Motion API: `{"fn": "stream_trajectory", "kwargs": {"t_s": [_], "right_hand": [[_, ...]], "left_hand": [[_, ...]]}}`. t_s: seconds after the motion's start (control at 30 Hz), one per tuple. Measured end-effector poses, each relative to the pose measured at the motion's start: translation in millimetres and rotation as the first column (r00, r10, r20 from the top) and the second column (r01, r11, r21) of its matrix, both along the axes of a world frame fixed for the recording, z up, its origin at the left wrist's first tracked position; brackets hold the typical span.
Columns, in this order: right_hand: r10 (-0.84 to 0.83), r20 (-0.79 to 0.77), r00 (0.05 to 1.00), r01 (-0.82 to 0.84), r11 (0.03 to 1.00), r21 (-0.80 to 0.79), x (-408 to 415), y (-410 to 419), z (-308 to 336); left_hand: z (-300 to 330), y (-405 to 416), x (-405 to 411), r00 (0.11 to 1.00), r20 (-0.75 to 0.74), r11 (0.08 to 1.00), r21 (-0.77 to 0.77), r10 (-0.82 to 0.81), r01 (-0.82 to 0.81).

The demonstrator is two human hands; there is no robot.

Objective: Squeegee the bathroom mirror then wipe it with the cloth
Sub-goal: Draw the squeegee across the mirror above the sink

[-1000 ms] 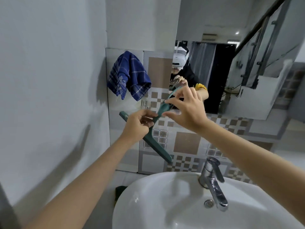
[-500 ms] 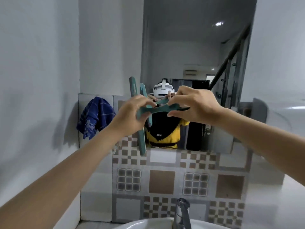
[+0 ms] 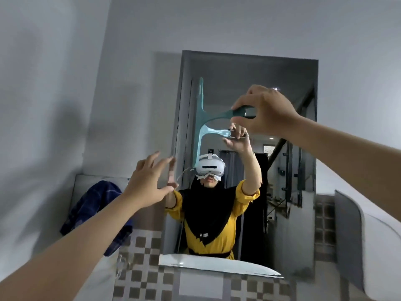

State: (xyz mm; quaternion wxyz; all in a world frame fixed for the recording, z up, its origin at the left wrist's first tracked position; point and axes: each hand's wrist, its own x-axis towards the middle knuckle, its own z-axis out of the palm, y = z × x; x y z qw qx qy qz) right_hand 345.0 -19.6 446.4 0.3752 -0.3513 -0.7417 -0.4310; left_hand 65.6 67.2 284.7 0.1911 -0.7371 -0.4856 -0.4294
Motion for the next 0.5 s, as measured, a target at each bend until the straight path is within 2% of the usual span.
{"fn": "stream_trajectory", "kwargs": {"t_s": [0.1, 0.23, 0.5], "right_hand": [[0.042, -0.018, 0.999, -0.041, 0.998, 0.054, -13, 13, 28], [0.061, -0.01, 0.998, -0.06, 0.995, 0.084, -29, 20, 60], [-0.063, 0.091, 0.994, 0.06, 0.997, 0.039, -49, 31, 97]], "left_hand": [[7, 18, -4, 0.99, -0.098, 0.994, -0.045, 0.098, -0.103], [8, 30, 0, 0.983, -0.15, 0.992, -0.052, 0.108, -0.117], [0, 35, 0, 0.993, -0.081, 0.996, -0.032, 0.081, -0.084]]}}
